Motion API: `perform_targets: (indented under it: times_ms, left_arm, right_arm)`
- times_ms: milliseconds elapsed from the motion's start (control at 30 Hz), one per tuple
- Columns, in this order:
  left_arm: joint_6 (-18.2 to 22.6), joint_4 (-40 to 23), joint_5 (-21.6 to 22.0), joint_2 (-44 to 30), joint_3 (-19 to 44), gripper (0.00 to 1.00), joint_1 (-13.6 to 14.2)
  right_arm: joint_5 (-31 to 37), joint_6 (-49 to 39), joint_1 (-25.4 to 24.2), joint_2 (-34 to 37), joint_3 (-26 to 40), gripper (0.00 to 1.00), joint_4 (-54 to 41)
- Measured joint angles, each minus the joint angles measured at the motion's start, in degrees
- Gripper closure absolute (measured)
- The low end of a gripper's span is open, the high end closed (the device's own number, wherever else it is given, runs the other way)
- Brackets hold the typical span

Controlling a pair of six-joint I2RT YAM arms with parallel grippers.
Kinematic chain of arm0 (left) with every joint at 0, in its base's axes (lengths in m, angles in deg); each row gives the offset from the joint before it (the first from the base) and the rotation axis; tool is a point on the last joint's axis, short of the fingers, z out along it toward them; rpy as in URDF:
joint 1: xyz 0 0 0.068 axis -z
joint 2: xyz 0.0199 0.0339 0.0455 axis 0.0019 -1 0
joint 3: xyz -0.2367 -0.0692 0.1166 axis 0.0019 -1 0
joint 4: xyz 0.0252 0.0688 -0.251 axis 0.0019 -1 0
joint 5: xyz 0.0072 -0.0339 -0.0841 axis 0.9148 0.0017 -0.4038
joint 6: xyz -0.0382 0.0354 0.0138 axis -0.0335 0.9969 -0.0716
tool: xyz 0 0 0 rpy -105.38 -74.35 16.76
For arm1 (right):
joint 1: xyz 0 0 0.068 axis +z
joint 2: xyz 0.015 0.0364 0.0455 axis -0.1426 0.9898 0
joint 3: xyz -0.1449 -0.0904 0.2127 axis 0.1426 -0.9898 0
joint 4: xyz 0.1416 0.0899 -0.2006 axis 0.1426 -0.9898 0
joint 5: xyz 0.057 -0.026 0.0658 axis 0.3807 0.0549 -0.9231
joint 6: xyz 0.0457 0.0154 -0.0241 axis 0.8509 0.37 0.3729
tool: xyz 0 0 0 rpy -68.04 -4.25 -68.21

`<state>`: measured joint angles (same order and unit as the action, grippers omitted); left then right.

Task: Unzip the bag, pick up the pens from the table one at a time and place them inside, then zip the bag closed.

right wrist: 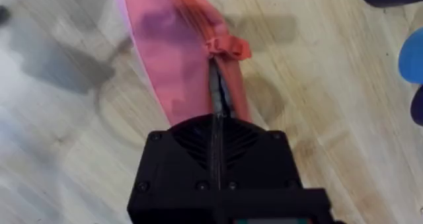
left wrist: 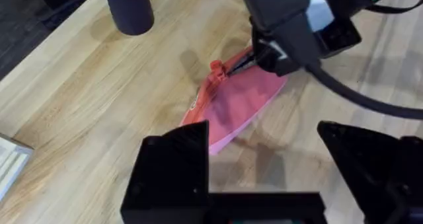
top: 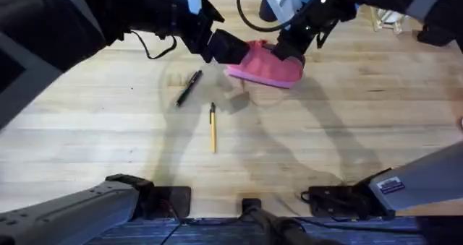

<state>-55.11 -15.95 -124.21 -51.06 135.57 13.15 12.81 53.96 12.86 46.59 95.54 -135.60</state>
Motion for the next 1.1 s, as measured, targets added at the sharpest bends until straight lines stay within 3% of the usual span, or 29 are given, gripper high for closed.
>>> perform_targets:
  times_ms: [600, 1033, 1067, 1100]
  left_arm:
    - [0.0, 0.0, 0.0, 0.0, 0.0, 0.007, 0.0]
    - [0.0, 0.0, 0.0, 0.02, 0.0, 0.007, 0.0]
    - [0.0, 0.0, 0.0, 0.02, 0.0, 0.007, 0.0]
    - [0.0, 0.0, 0.0, 0.02, 0.0, 0.007, 0.0]
  right_arm:
    - [-1.17, -0.04, -1.11, 6.46, 0.04, 0.972, 3.08]
    - [-1.25, -0.04, -1.16, 6.69, 0.07, 0.97, 3.45]
    - [-1.25, -0.21, -1.16, 6.69, 0.07, 0.903, 3.44]
    - [-1.25, -0.22, -1.16, 6.69, 0.07, 0.92, 3.43]
